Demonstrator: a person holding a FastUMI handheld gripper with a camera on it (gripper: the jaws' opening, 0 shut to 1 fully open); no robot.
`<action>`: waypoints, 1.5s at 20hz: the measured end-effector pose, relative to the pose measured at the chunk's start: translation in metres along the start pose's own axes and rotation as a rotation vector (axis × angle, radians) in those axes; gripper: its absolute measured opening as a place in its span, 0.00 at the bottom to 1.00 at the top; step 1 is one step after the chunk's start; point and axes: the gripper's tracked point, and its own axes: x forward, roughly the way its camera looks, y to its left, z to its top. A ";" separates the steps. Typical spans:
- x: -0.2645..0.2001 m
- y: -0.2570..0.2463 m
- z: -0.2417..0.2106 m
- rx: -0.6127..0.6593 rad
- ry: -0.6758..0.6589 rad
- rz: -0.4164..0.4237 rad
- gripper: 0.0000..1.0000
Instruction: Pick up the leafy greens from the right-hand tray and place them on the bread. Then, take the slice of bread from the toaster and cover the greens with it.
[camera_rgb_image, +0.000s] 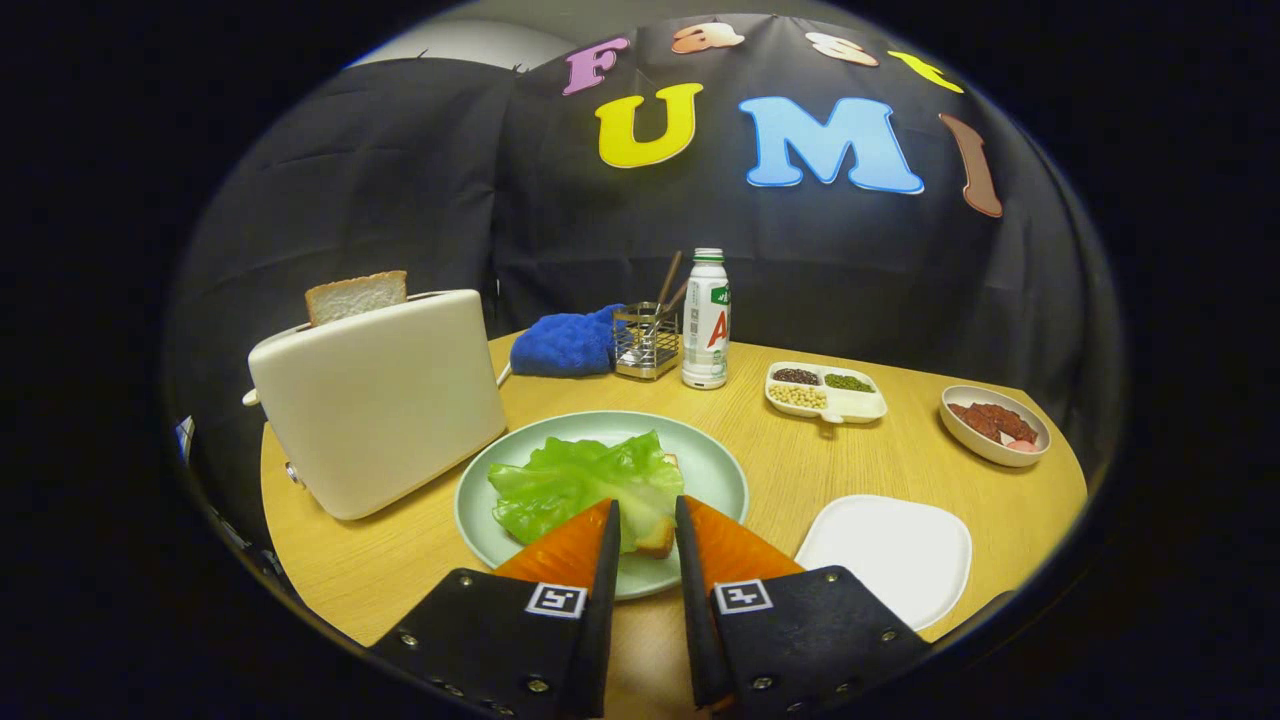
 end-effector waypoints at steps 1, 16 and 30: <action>-0.002 -0.002 0.000 0.011 -0.002 -0.007 0.38; -0.073 -0.025 0.072 0.043 -0.246 -0.322 0.49; -0.066 0.040 0.104 0.151 -0.304 -0.379 0.49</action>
